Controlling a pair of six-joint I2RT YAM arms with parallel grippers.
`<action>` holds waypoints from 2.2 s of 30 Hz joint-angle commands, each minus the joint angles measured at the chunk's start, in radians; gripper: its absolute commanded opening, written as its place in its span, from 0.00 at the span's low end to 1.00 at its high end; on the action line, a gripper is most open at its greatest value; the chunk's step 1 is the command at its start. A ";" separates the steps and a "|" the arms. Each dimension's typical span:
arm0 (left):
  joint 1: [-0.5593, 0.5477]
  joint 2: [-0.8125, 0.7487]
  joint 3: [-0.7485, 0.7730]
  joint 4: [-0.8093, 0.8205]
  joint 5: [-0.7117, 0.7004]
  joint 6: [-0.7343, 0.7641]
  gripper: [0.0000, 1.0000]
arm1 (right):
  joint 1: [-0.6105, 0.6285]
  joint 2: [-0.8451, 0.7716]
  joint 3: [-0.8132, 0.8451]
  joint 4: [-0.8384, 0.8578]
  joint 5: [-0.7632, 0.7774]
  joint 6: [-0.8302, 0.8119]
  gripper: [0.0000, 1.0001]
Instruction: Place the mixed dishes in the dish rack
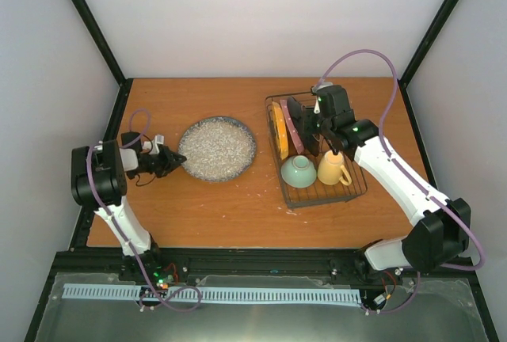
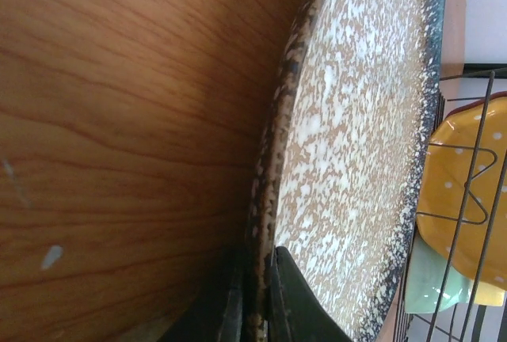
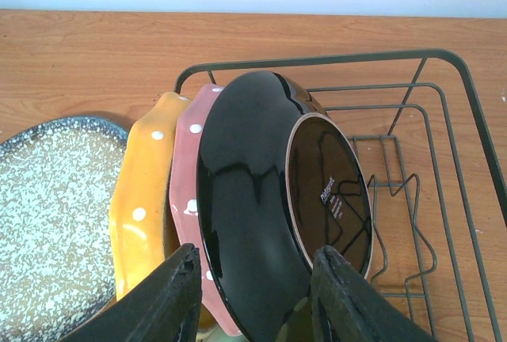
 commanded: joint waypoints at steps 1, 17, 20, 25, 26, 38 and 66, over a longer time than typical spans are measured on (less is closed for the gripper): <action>-0.013 0.033 -0.051 0.002 0.016 -0.006 0.00 | 0.004 -0.011 -0.008 0.007 0.011 -0.012 0.38; -0.007 -0.260 0.001 0.038 0.132 -0.064 0.01 | 0.004 -0.036 -0.038 0.105 -0.167 0.001 0.59; -0.005 -0.308 0.034 0.020 0.142 -0.069 0.01 | 0.004 -0.029 -0.038 0.123 -0.233 0.000 0.61; 0.002 -0.384 0.090 -0.007 0.170 -0.086 0.01 | 0.002 -0.004 -0.038 0.172 -0.409 0.003 0.63; 0.002 -0.397 0.101 -0.010 0.178 -0.092 0.01 | 0.002 0.004 -0.035 0.182 -0.449 0.009 0.64; 0.002 -0.584 0.216 -0.116 0.203 -0.111 0.01 | 0.001 0.194 0.034 0.283 -0.789 0.141 0.67; 0.002 -0.711 0.187 -0.067 0.272 -0.205 0.01 | 0.117 0.439 0.154 0.831 -1.103 0.529 0.03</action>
